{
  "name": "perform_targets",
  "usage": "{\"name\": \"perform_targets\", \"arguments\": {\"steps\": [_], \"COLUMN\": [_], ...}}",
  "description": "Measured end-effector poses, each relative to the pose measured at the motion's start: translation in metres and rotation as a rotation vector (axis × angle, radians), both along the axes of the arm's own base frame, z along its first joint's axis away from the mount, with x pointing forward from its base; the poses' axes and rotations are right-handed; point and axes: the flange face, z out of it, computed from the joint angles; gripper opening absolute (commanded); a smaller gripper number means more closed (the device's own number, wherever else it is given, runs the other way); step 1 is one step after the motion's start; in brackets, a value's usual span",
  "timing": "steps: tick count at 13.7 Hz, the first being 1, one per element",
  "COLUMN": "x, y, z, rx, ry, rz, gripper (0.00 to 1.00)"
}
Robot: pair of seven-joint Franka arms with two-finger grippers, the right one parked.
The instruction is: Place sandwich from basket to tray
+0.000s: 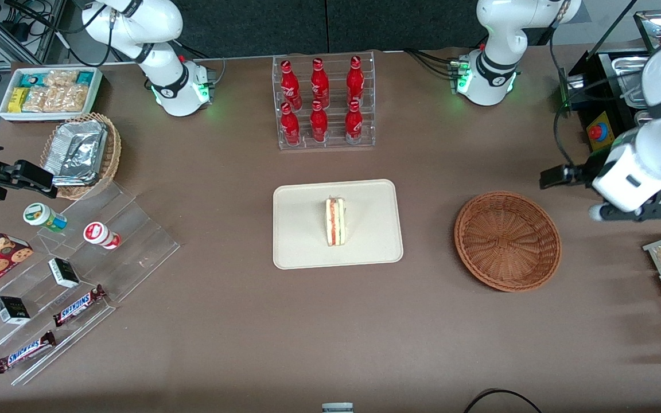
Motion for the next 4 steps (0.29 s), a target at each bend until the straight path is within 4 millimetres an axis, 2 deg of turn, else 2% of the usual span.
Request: {"name": "perform_targets", "arguments": {"steps": [4], "x": [-0.017], "y": [0.002], "z": [0.024], "rx": [0.024], "ry": [-0.005], "rz": [-0.006], "gripper": [1.0]}}
